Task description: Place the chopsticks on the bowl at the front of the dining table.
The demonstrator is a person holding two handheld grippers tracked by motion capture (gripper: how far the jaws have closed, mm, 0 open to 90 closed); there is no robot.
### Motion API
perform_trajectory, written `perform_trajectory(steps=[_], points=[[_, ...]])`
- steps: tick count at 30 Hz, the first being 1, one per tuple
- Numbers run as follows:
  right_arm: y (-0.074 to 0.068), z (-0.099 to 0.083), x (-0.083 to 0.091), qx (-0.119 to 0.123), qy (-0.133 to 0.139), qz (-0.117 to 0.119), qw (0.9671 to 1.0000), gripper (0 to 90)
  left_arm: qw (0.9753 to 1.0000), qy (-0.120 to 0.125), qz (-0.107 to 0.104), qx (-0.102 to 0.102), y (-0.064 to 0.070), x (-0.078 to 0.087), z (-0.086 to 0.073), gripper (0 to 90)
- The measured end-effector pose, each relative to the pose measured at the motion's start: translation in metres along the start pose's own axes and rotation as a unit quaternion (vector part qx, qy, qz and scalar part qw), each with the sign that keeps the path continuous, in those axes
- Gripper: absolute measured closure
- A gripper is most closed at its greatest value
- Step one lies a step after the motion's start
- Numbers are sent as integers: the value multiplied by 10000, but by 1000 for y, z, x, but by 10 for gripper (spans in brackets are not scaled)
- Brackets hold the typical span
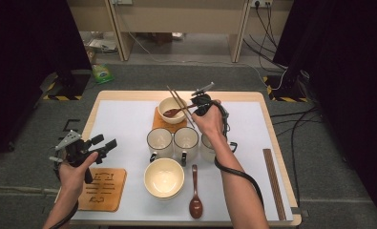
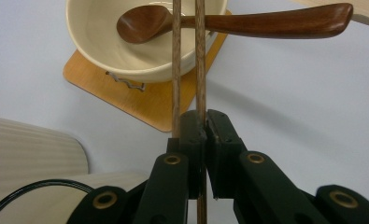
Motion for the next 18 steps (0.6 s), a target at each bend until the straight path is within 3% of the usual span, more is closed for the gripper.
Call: perform_trajectory(steps=[18], points=[[-2,1,-5,52,-52,101,9999,854,10000,-20,-6,2,0,-1,0,246]])
Point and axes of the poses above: each handheld gripper's, and its own axes: x roughly backward along the jaws, z roughly out of its top, y roughly to its right, the point moved 3 cm from there along -x, roughly forward along the jaws, and after that the axes turned 9 degrees about -y, right-handed, at the moved point
